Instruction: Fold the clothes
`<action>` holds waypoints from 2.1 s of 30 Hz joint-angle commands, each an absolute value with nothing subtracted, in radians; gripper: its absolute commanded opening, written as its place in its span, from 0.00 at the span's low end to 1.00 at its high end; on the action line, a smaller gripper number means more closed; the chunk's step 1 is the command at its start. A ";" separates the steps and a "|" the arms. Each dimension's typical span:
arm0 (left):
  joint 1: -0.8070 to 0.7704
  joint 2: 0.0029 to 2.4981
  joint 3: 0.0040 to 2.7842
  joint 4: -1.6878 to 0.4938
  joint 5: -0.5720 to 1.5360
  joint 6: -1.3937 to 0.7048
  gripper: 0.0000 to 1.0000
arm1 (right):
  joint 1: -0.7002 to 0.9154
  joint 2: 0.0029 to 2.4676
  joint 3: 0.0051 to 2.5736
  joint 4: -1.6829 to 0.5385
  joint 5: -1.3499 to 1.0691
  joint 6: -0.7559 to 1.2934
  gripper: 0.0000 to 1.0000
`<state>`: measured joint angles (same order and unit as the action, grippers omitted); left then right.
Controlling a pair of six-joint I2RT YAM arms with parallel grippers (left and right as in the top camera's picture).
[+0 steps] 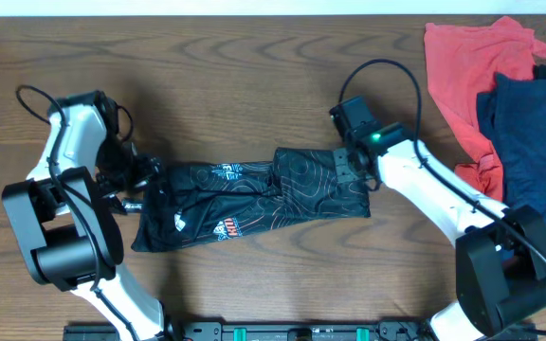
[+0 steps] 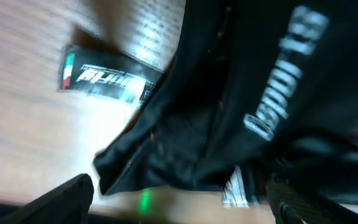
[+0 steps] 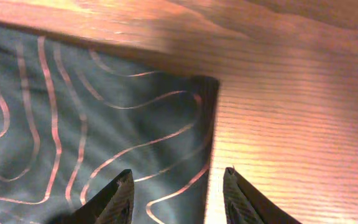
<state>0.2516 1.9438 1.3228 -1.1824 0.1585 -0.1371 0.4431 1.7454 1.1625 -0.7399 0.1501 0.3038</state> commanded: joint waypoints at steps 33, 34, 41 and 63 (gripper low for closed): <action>0.334 1.832 1.465 -1.153 0.032 -0.087 0.06 | 0.392 1.718 1.178 -0.767 0.154 0.314 0.44; 0.337 1.830 1.478 -1.163 0.033 -0.087 0.06 | 0.382 1.718 1.178 -0.772 0.154 0.314 0.44; 0.266 1.827 1.552 -1.281 0.152 -0.091 0.06 | 0.315 1.718 1.178 -0.795 0.169 0.313 0.44; -0.461 1.843 1.552 -1.056 0.275 -0.316 0.08 | 0.261 1.718 1.178 -0.827 0.168 0.298 0.44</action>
